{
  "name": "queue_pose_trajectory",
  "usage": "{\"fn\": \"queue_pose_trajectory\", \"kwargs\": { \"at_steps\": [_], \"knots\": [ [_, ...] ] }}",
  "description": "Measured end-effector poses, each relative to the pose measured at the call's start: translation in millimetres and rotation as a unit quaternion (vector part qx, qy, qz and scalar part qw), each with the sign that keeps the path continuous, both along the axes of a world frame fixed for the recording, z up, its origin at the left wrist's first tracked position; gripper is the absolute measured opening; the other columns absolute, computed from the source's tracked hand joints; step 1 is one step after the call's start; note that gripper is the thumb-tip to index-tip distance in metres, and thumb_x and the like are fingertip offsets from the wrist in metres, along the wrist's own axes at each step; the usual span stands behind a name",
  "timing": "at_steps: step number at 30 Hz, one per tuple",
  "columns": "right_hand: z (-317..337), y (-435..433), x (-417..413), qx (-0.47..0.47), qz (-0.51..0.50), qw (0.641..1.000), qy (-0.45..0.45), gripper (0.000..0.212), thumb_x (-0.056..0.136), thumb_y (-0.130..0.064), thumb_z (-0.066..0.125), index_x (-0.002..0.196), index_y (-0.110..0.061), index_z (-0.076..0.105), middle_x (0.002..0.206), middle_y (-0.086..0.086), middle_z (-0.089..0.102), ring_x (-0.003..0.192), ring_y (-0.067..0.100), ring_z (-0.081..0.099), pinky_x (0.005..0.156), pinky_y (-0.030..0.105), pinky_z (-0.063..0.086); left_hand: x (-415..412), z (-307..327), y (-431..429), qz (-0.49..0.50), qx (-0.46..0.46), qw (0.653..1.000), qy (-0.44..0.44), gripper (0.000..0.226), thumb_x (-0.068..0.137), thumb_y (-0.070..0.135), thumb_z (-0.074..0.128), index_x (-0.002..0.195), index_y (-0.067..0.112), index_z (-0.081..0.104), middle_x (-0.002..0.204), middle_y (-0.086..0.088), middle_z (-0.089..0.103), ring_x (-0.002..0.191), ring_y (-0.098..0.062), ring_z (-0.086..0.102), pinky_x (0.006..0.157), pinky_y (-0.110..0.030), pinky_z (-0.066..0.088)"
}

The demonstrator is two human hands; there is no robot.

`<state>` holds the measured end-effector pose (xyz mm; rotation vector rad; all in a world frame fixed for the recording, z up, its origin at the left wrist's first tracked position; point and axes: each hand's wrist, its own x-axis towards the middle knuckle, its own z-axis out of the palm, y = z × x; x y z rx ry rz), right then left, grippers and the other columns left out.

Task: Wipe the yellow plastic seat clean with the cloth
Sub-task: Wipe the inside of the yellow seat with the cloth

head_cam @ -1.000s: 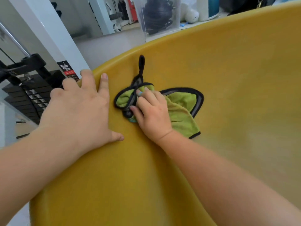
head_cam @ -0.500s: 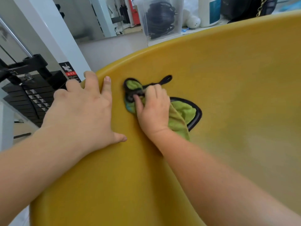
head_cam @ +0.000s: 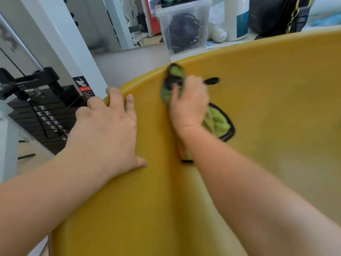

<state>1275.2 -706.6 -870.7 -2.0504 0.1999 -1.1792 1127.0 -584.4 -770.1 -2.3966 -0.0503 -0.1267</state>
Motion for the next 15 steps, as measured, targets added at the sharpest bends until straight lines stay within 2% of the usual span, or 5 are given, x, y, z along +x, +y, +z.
{"fn": "queue_pose_trajectory", "kwargs": {
  "at_steps": [2,4,7,11,15],
  "knots": [
    [-13,42,-24,-0.064,0.087,0.992,-0.058,0.028,0.093,-0.034,0.053,0.084,-0.008,0.052,0.083,0.013,0.054,0.074,0.033,0.052,0.062,0.041,0.038,-1,-1,3,0.0,0.003,1.0,-0.003,0.151,0.042,0.101,0.045,0.156,0.012,0.002,0.138,-0.022,0.021,0.094,-0.033,0.046,0.066,-0.038,0.035],
    [-33,31,-32,-0.157,0.143,0.973,-0.095,0.026,0.093,-0.033,0.056,0.082,-0.01,0.049,0.08,0.012,0.052,0.071,0.032,0.05,0.06,0.041,0.038,-1,-1,4,-0.003,0.005,1.0,-0.006,0.15,0.043,0.101,0.044,0.156,0.012,0.002,0.14,-0.023,0.02,0.096,-0.034,0.047,0.067,-0.038,0.034],
    [-78,-51,-27,-0.328,0.119,0.936,-0.039,0.027,0.094,-0.039,0.055,0.087,-0.014,0.047,0.083,0.013,0.052,0.075,0.035,0.054,0.062,0.044,0.042,0,-2,3,-0.007,0.005,1.0,-0.015,0.147,0.045,0.103,0.039,0.156,0.013,0.002,0.143,-0.023,0.018,0.098,-0.036,0.047,0.067,-0.038,0.033],
    [-125,-154,-47,-0.231,0.001,0.963,0.136,0.045,0.095,-0.049,0.052,0.117,-0.01,0.059,0.097,0.012,0.06,0.09,0.037,0.058,0.075,0.044,0.045,2,-3,-1,-0.003,0.006,1.0,-0.029,0.145,0.046,0.103,0.035,0.156,0.015,0.003,0.14,-0.021,0.019,0.096,-0.035,0.047,0.065,-0.036,0.033],
    [-116,-152,-55,-0.194,-0.023,0.958,0.211,0.05,0.09,-0.06,0.048,0.105,-0.013,0.055,0.102,0.014,0.052,0.094,0.037,0.051,0.076,0.043,0.042,-1,-3,-5,0.009,0.009,0.999,-0.036,0.144,0.046,0.102,0.035,0.156,0.015,0.004,0.137,-0.02,0.02,0.094,-0.035,0.047,0.063,-0.036,0.033]
  ]
}}
